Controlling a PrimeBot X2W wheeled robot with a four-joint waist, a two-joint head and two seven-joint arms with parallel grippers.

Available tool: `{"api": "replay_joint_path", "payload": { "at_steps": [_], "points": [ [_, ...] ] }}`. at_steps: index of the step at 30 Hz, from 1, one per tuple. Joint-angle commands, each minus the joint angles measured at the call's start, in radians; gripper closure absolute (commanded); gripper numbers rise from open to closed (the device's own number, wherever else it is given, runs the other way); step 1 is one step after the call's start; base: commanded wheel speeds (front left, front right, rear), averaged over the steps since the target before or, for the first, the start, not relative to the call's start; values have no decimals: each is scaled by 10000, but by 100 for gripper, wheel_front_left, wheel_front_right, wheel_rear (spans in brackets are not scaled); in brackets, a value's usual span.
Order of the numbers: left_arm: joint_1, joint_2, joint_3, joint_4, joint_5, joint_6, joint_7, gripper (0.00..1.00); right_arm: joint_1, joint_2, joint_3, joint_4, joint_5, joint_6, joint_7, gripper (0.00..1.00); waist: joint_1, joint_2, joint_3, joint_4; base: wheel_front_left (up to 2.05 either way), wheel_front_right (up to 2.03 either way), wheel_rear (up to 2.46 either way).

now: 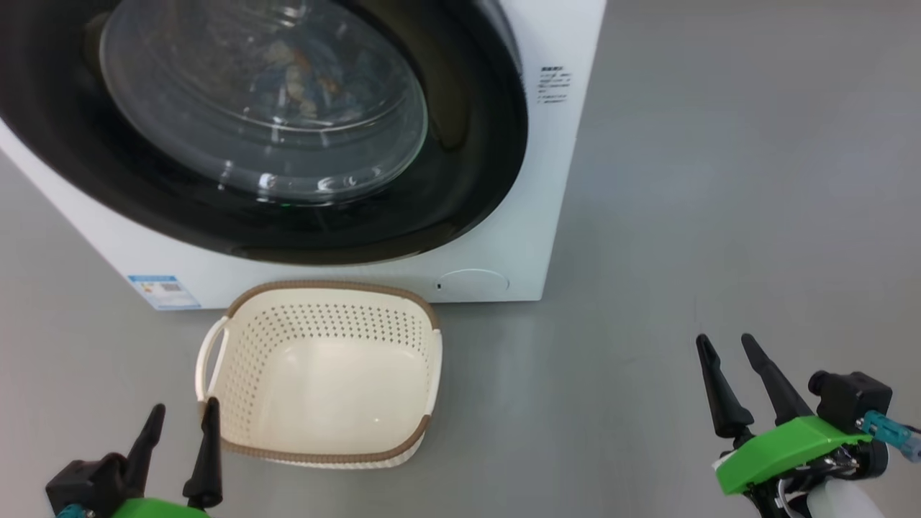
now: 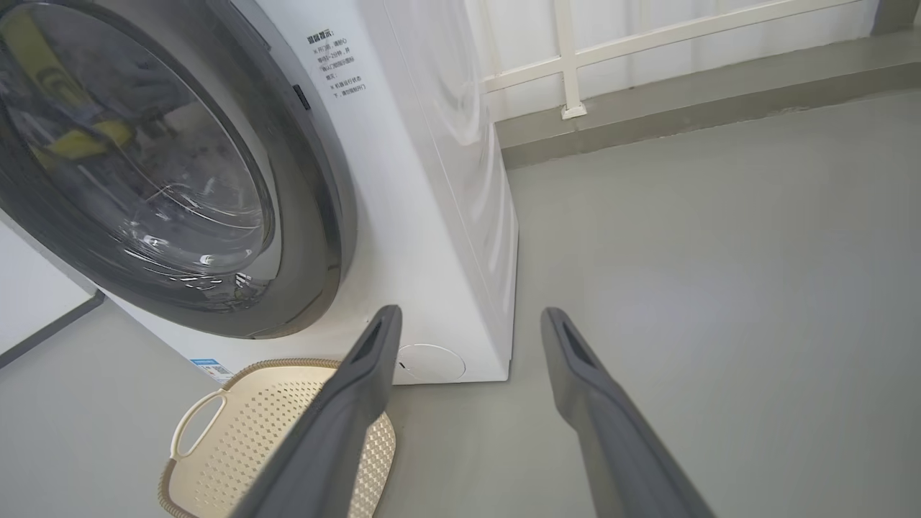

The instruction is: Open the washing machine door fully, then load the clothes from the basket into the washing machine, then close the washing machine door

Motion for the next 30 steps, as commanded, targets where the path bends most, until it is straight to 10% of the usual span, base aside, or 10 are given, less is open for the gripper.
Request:
{"api": "replay_joint_path", "payload": {
  "at_steps": [1,30],
  "points": [
    [-49,320,395,-172,-68,-17,-65,0,166,-84,153,-277,25,14,-46,0,0,0,-264,-290,0,0,0],
    [641,241,875,-154,-94,-17,-65,0,1061,-156,-212,-521,42,14,-46,0,0,0,-736,-874,0,0,0]
  ]
}}
